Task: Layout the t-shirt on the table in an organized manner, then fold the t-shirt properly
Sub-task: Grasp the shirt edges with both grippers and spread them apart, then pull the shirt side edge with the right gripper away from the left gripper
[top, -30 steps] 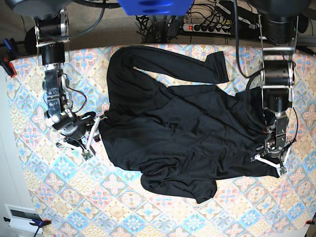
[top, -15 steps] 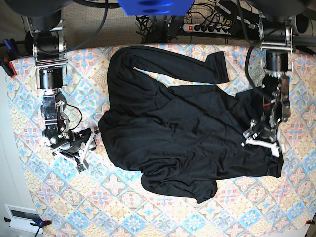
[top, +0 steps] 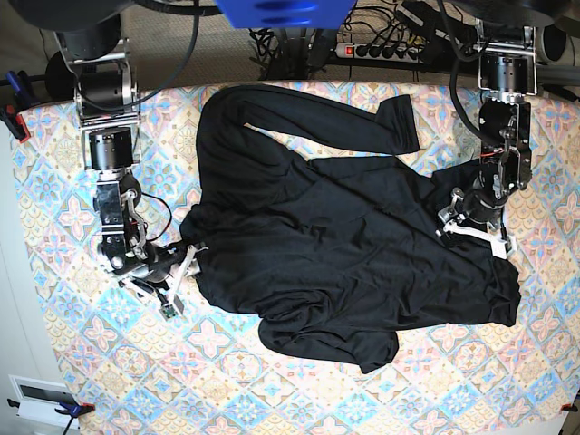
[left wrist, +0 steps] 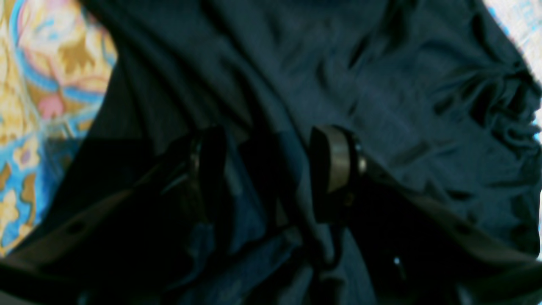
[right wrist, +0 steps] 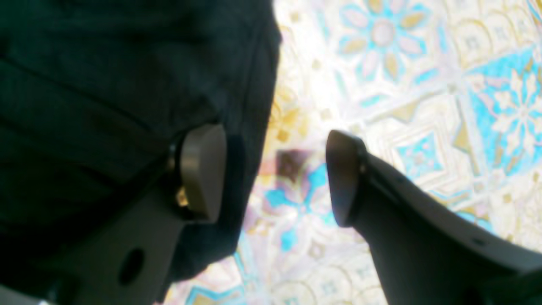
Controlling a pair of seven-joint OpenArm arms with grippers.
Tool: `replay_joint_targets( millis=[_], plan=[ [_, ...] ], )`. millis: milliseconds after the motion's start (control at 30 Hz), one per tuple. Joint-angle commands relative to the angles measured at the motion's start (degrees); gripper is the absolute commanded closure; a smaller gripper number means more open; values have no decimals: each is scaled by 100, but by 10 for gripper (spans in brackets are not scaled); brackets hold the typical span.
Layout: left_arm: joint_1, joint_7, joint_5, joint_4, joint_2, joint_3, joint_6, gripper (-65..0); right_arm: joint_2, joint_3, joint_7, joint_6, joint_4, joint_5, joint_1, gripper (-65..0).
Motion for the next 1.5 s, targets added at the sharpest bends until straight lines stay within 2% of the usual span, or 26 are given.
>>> replay_joint_targets(
  millis=[0, 133, 300, 467, 600, 700, 900, 933, 1033, 1167, 1267, 1467],
  plan=[
    [-101, -108, -29, 137, -89, -38, -52, -309, -28, 38, 119, -18, 96, 57, 187, -360],
    [-101, -108, -29, 137, -89, -38, -52, -309, -72, 38, 321, -18, 79, 57, 187, -360],
    [-101, -108, -29, 137, -89, -38, -52, -309, -230, 38, 576, -18, -501, 57, 187, -360],
    [-101, -108, -29, 137, -89, -38, -52, -309, -230, 38, 884, -18, -906, 57, 187, -360],
    [-110, -108, -29, 137, -89, -38, -52, -309, -230, 38, 892, -18, -1117, 57, 179, -350],
    [-128, -108, -29, 137, -89, -38, -52, -309, -230, 38, 892, -18, -1134, 57, 179, -283],
    [-137, -108, -29, 137, -89, -38, -52, -309, -230, 47, 1077, -18, -1134, 57, 170, -25],
    [-137, -108, -29, 137, -89, -38, -52, -309, -230, 64, 1130, -18, -1134, 57, 170, 0],
    [-128, -108, -29, 137, -89, -38, -52, -309, -230, 73, 1174, -18, -1134, 57, 187, -17],
    [-110, -108, -29, 137, -89, -38, -52, -309, -213, 73, 1385, -18, -1134, 57, 214, 0],
    [-101, -108, -20, 137, -89, -38, -52, -309, -133, 82, 1578, -26, -1143, 57, 539, 0],
    [-101, -108, -20, 137, -89, -38, -52, -309, 104, 82, 1613, -35, -1143, 48, 1155, 0]
  ],
)
